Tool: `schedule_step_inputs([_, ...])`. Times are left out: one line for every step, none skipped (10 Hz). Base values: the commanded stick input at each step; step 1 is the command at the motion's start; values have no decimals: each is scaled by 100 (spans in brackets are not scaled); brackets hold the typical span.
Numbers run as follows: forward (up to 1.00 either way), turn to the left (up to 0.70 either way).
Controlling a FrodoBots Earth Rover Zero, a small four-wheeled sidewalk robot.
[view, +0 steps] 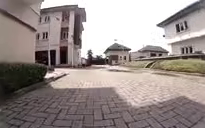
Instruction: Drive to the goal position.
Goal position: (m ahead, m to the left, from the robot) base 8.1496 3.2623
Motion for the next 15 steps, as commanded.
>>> schedule_step_inputs([50, 0])
schedule_step_inputs([50, 0])
schedule_step_inputs([50, 0])
schedule_step_inputs([50, 0])
schedule_step_inputs([50, 0])
schedule_step_inputs([50, 0])
schedule_step_inputs([50, 0])
schedule_step_inputs([50, 0])
schedule_step_inputs([50, 0])
schedule_step_inputs([50, 0])
schedule_step_inputs([50, 0])
schedule_step_inputs([50, 0])
schedule_step_inputs([50, 0])
schedule_step_inputs([50, 0])
schedule_step_inputs([50, 0])
